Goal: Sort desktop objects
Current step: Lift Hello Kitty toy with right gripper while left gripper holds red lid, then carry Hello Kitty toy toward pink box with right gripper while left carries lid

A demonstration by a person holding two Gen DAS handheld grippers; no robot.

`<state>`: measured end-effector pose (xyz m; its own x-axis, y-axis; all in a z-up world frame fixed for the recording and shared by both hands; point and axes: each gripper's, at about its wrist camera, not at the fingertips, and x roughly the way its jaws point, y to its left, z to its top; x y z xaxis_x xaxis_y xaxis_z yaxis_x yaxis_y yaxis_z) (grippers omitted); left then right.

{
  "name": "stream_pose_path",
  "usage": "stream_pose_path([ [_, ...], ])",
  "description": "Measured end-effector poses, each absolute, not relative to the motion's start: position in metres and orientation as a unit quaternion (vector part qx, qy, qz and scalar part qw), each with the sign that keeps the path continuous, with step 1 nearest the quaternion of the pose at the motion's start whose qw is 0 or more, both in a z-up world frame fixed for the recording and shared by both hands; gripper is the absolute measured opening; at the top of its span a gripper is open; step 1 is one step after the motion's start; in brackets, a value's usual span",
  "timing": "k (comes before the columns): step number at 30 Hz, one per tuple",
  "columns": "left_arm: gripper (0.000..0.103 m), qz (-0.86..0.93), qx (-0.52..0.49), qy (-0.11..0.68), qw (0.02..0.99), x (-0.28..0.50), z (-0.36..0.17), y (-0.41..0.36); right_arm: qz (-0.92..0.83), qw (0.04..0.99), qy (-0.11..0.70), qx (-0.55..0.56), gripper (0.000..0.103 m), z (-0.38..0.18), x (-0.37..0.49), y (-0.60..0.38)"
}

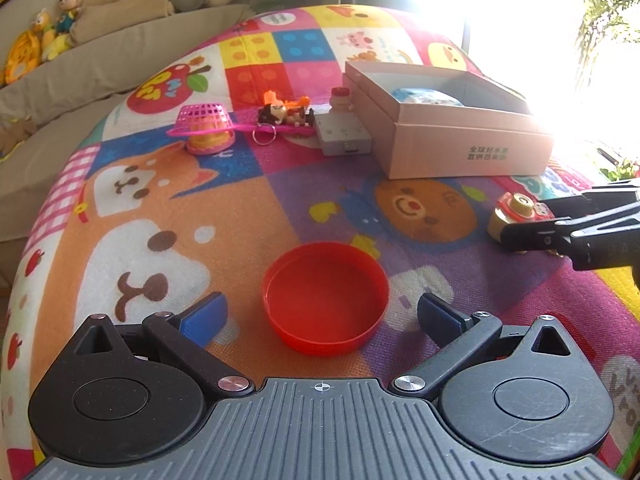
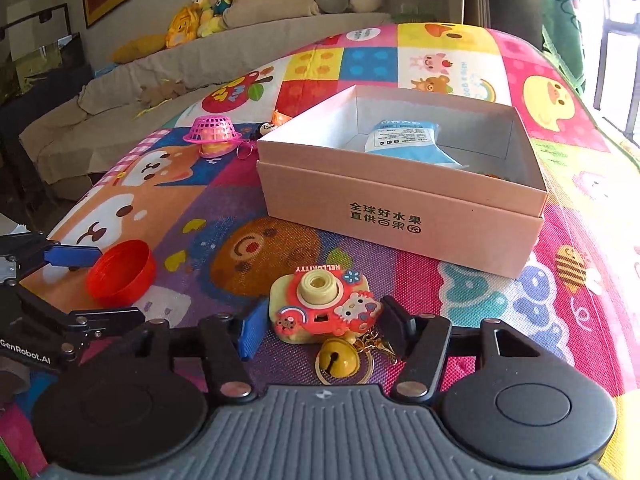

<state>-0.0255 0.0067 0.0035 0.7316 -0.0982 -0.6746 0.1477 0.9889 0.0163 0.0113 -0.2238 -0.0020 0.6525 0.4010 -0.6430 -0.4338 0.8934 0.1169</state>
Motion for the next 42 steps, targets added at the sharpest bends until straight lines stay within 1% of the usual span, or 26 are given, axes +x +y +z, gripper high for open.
stream_pose_path([
  [9,0.103,-0.065,0.036,0.356,0.932,-0.016,0.003,-0.001,0.210,0.918,0.332,-0.062,0.061,-0.006,-0.005,-0.209],
  [17,0.086,-0.069,0.041,0.339,0.937,-0.022,0.005,-0.003,0.207,0.919,0.330,-0.066,0.061,-0.007,-0.004,-0.207],
  [26,0.073,-0.080,0.046,0.331,0.939,-0.028,0.005,-0.006,0.204,0.921,0.324,-0.075,0.061,-0.007,-0.006,-0.204],
  [28,0.073,-0.080,0.046,0.331,0.939,-0.028,0.005,-0.006,0.204,0.920,0.325,-0.075,0.061,-0.007,-0.006,-0.204],
  [30,0.076,-0.080,0.039,0.334,0.938,-0.027,0.006,-0.004,0.204,0.920,0.325,-0.075,0.061,-0.007,-0.006,-0.205],
  [32,0.084,-0.073,0.033,0.339,0.937,-0.025,0.006,-0.001,0.204,0.920,0.326,-0.075,0.061,-0.007,-0.007,-0.205],
  [33,0.086,-0.071,0.031,0.341,0.937,-0.025,0.006,0.000,0.204,0.920,0.325,-0.075,0.061,-0.007,-0.007,-0.205],
  [35,0.094,-0.066,0.030,0.346,0.935,-0.023,0.006,0.001,0.204,0.920,0.326,-0.075,0.062,-0.007,-0.007,-0.205],
  [38,0.096,-0.061,0.035,0.351,0.934,-0.023,0.005,0.005,0.204,0.920,0.326,-0.074,0.062,-0.007,-0.006,-0.205],
  [42,0.098,-0.055,0.038,0.351,0.934,-0.024,0.006,0.014,0.198,0.921,0.327,-0.073,0.067,-0.008,-0.006,-0.206],
])
